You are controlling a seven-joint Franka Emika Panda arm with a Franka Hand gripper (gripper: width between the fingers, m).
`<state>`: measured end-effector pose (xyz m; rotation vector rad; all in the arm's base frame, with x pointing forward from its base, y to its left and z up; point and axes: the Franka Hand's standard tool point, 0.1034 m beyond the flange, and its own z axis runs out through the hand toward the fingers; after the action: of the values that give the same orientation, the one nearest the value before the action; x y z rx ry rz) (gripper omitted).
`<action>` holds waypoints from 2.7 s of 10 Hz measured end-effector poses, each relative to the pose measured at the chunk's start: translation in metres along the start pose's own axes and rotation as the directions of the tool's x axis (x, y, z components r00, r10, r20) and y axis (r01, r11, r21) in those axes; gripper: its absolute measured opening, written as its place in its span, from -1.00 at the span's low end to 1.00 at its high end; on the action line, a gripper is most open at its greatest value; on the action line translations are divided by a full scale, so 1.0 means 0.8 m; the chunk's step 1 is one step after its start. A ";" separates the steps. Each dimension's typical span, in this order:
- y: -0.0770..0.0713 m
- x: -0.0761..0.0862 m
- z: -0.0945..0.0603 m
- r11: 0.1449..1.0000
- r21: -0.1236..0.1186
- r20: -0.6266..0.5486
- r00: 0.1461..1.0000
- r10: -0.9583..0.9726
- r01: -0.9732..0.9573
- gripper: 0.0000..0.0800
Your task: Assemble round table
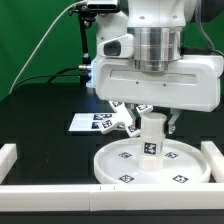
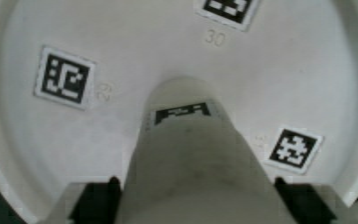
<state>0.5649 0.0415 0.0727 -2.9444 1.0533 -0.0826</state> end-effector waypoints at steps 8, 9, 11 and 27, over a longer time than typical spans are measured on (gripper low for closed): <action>0.003 -0.001 0.001 0.658 0.046 0.088 0.659 0.747 -0.752 0.02; 0.003 -0.001 0.001 0.602 0.040 0.097 0.603 0.792 -0.797 0.02; 0.002 -0.001 0.001 0.487 0.029 0.109 0.487 0.866 -0.873 0.02; 0.000 0.000 -0.001 0.184 -0.006 0.149 0.182 0.972 -0.983 0.62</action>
Offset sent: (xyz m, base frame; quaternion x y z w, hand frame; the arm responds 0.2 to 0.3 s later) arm -0.0021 0.0013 -0.0020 0.0330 0.0032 0.2964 0.9545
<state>0.5645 0.0416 0.0736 -1.5178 2.5535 0.0731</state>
